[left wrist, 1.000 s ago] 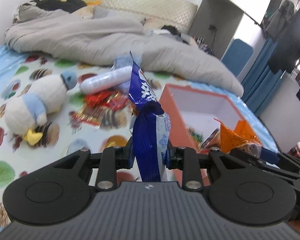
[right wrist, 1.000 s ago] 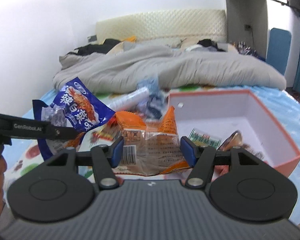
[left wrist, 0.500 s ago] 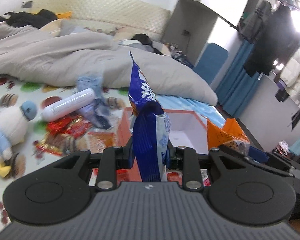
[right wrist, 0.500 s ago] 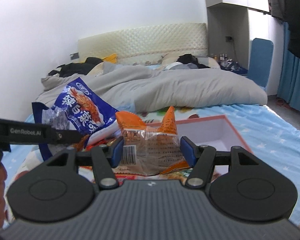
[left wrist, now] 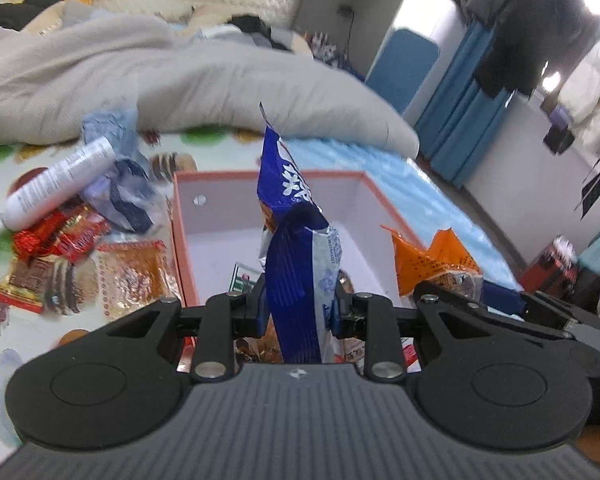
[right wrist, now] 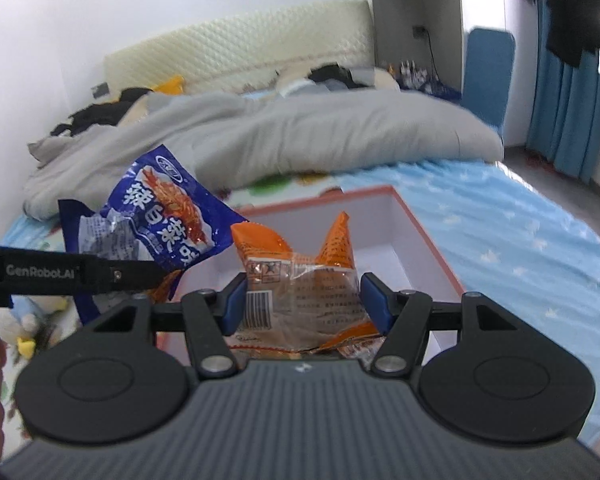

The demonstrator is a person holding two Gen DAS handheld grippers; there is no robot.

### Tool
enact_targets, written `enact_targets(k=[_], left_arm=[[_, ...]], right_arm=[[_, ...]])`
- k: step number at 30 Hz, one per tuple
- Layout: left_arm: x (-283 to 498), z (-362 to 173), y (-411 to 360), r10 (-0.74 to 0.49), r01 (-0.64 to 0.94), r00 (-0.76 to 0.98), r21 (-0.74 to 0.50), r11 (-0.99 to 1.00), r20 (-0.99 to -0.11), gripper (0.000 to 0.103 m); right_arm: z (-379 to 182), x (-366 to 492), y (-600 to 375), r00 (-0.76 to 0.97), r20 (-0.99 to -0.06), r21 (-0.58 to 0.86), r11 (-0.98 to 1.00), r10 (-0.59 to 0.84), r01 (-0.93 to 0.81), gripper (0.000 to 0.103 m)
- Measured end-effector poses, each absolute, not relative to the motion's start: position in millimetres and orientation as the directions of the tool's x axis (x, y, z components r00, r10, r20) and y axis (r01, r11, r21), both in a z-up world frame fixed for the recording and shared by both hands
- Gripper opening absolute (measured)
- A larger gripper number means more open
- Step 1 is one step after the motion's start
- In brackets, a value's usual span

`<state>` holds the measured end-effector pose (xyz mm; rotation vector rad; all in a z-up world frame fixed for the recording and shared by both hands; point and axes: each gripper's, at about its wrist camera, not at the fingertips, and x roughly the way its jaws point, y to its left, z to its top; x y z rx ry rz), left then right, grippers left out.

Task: Organize snacks
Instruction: 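Move both tools over the pink box holding blue bag and bread packet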

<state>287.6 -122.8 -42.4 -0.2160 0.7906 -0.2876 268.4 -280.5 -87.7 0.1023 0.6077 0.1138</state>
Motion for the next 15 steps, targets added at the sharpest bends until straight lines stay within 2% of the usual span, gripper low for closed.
enact_targets(k=[9, 15], left_arm=[[326, -94, -136, -0.311, 0.170, 0.587, -0.261, 0.950, -0.748, 0.032], [337, -100, -137, -0.302, 0.174, 0.578, -0.247, 0.953, -0.758, 0.032]], right_arm=[[-135, 292, -288, 0.751, -0.642, 0.153, 0.986, 0.155, -0.073, 0.063], [-149, 300, -289, 0.727, -0.670, 0.150, 0.986, 0.153, -0.069, 0.064]])
